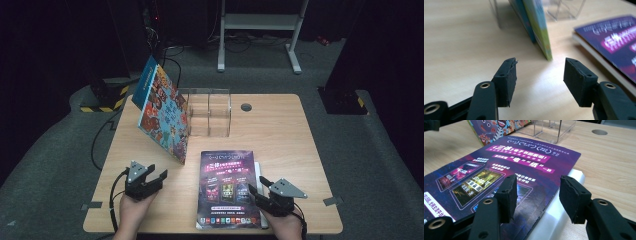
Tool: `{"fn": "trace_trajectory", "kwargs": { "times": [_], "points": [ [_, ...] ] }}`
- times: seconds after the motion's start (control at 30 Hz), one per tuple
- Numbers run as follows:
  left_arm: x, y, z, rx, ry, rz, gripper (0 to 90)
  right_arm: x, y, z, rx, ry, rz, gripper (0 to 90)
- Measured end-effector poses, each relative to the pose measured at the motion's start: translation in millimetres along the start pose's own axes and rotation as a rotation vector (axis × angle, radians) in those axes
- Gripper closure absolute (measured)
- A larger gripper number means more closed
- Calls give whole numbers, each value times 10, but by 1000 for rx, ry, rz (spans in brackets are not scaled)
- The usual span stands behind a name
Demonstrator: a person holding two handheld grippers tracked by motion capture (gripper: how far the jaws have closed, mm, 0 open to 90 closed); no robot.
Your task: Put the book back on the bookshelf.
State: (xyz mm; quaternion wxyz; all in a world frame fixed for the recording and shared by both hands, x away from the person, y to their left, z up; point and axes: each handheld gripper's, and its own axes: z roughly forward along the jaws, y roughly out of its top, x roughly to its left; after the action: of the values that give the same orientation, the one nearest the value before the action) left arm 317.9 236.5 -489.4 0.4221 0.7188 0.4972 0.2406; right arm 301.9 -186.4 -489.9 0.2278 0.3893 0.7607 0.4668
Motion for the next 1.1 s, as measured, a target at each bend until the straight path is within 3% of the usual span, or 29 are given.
{"fn": "trace_trajectory", "kwargs": {
  "times": [0.07,0.17,0.27,0.4,0.53,0.63,0.77,0.87,1.0,1.1],
  "points": [
    [-47,-30,23,25,-3,15,415,20,-8,14,3,-15,-19,466],
    [-108,-76,90,68,-26,-1,393,28,-17,51,24,20,-17,470],
    [-191,-94,125,56,-40,30,372,75,12,54,38,29,-45,450],
    [-236,-108,155,43,-67,46,352,122,102,73,88,9,-49,406],
    [-245,-115,186,62,-102,36,337,156,187,99,110,-32,-34,402],
    [-271,-131,213,85,-120,60,338,153,217,115,90,-53,-2,407],
    [-352,-178,242,115,-108,106,294,141,175,117,64,-80,25,409],
    [-381,-177,241,100,-124,88,295,135,164,110,82,-63,14,382],
    [-462,-149,249,68,-160,29,323,126,109,145,125,-42,30,299],
    [-569,-149,239,47,-142,66,356,110,88,198,163,-6,54,290]
  ]
}}
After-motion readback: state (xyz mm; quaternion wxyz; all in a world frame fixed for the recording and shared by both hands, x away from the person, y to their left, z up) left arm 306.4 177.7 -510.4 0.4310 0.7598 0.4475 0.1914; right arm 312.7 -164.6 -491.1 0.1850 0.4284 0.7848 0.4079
